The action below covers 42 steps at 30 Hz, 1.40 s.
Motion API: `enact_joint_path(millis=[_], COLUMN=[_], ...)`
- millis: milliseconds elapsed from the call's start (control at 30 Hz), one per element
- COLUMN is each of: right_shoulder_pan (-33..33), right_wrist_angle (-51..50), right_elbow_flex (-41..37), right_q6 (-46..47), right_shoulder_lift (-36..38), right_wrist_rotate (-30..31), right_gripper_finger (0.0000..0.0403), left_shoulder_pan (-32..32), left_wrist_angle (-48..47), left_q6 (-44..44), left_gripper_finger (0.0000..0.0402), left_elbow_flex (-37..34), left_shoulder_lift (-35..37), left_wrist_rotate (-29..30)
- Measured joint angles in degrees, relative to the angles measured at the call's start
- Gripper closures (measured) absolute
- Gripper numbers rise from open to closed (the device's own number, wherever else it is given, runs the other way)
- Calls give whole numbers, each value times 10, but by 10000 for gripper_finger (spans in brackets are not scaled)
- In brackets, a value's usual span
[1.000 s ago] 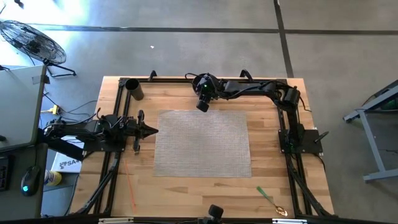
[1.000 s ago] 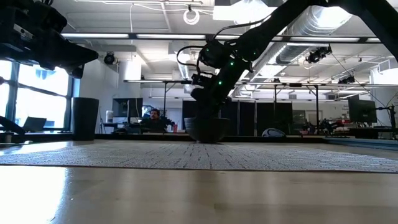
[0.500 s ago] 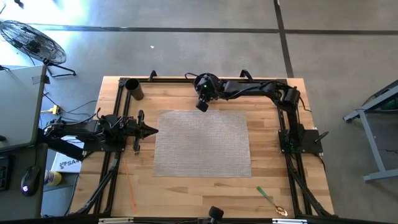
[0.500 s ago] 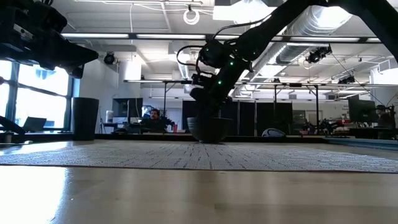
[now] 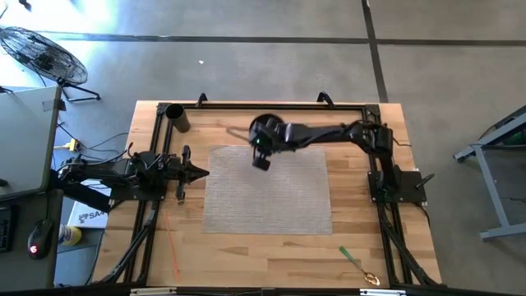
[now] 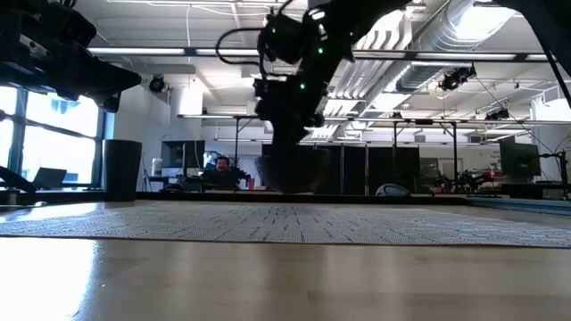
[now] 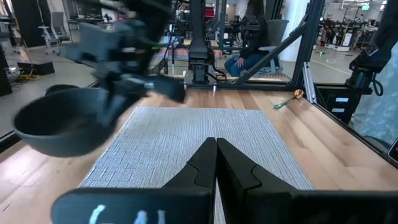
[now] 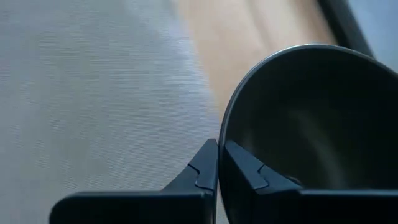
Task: Pick & Place Utensil
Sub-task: Put the black bowl in the center of the gray mat
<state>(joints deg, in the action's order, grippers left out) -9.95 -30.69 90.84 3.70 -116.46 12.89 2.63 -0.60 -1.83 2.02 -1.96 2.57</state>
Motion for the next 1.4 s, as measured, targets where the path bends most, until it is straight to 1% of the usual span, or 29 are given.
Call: enact_joint_path(millis=[100,200,333,500,633,733,867,1033,1167,1400], right_shoulder_pan=[38,75,117,144,166,179,200,231,247,246], right_wrist_angle=[-4,-8,-4,5,10,12,18,23,41,86], right_elbow_flex=[-5,-21,-35,-35,-36,-36,-36,-36,-36,-36], right_q6=[12,40,32,39,43,63,82,113,123,128], right_shoulder_lift=[8,27,61,90,91,91,90,77,62,23], right_wrist_rotate=[-34,-41,-11,11,22,24,58,66,100,86], right_gripper_finger=[398,397,396,396,396,395,395,395,394,394], left_shoulder_pan=[0,0,0,0,0,0,0,0,0,0], left_wrist_angle=[0,0,-1,-2,-2,-3,-3,-3,-3,-3], left_q6=[0,0,0,0,0,0,0,0,0,0], left_gripper_finger=[401,401,401,401,401,401,401,401,401,401], left_elbow_flex=[0,0,0,0,0,0,0,0,0,0], left_shoulder_lift=[0,0,0,0,0,0,0,0,0,0], left_wrist_rotate=[0,0,0,-1,-1,-1,0,0,0,-1])
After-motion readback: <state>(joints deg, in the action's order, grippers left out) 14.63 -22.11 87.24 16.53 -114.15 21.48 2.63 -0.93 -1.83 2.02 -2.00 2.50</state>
